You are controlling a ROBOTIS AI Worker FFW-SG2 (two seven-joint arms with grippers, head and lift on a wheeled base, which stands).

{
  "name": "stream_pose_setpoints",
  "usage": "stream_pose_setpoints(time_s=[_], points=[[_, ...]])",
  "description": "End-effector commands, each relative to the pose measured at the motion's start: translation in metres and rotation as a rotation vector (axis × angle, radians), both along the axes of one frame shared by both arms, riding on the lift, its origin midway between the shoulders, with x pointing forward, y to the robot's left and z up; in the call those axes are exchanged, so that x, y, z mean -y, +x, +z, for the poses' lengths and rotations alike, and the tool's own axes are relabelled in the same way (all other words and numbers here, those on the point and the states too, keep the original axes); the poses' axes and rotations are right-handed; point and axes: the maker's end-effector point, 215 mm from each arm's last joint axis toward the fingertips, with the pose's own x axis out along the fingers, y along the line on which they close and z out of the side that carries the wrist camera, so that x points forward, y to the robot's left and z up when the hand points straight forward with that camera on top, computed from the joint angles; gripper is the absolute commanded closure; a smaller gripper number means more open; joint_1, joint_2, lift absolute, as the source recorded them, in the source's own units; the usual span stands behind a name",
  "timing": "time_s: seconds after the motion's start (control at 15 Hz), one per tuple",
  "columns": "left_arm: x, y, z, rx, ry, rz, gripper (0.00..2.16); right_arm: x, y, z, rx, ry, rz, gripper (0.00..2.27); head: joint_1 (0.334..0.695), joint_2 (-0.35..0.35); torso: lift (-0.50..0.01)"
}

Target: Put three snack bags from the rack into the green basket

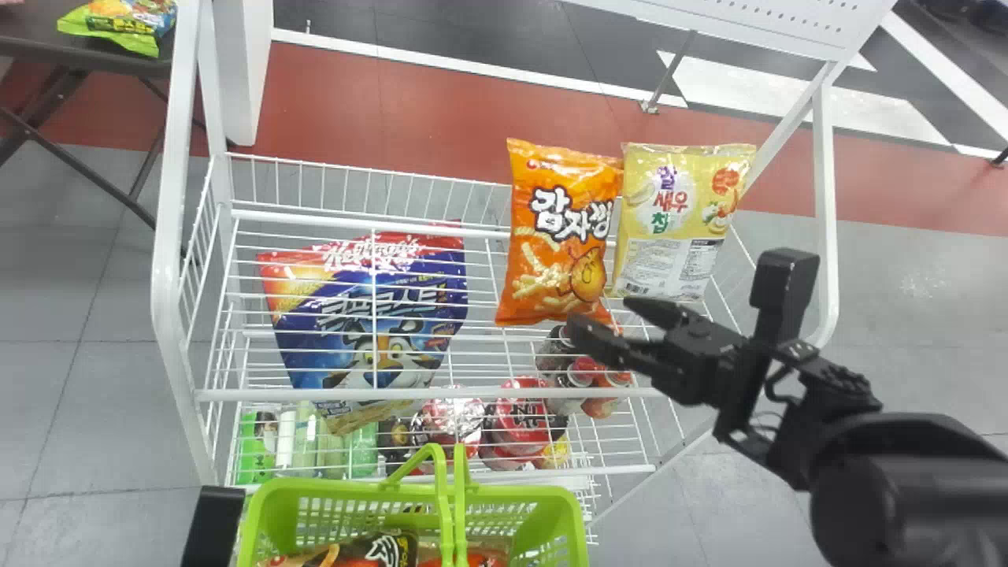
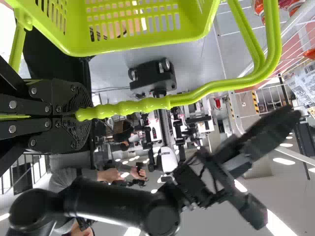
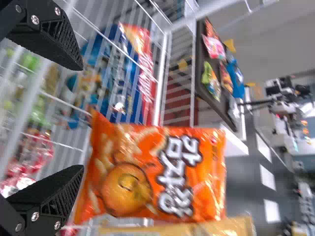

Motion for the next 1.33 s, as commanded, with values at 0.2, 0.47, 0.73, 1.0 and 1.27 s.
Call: stream_pose_setpoints(time_s=[0.2,0.47,0.73,1.0,1.27], points=[[0.003,-0.003,0.0,-0.002,0.004,-0.009,1.46,0.0,0.073,-0.011,0.018,-0.016,-0.012,0.11,0.695,-0.35,0.0],[0.005,-0.005,0.0,-0.005,0.011,-0.024,1.46,0.004,0.086,-0.035,-0.014,-0.045,-0.037,0.11,0.695,-0.35,0.0],[0.005,-0.005,0.0,-0.006,0.01,-0.024,1.46,-0.005,0.094,-0.056,-0.047,-0.052,-0.022,0.32,0.695,-0.35,0.0],[0.007,-0.003,-0.001,-0.005,0.01,-0.03,1.46,-0.007,0.096,-0.047,-0.04,-0.027,-0.004,1.99,0.695,-0.35,0.0],[0.006,-0.003,0.0,-0.004,0.005,-0.023,1.46,-0.009,0.08,-0.032,-0.007,0.003,0.029,2.02,0.695,-0.35,0.0]])
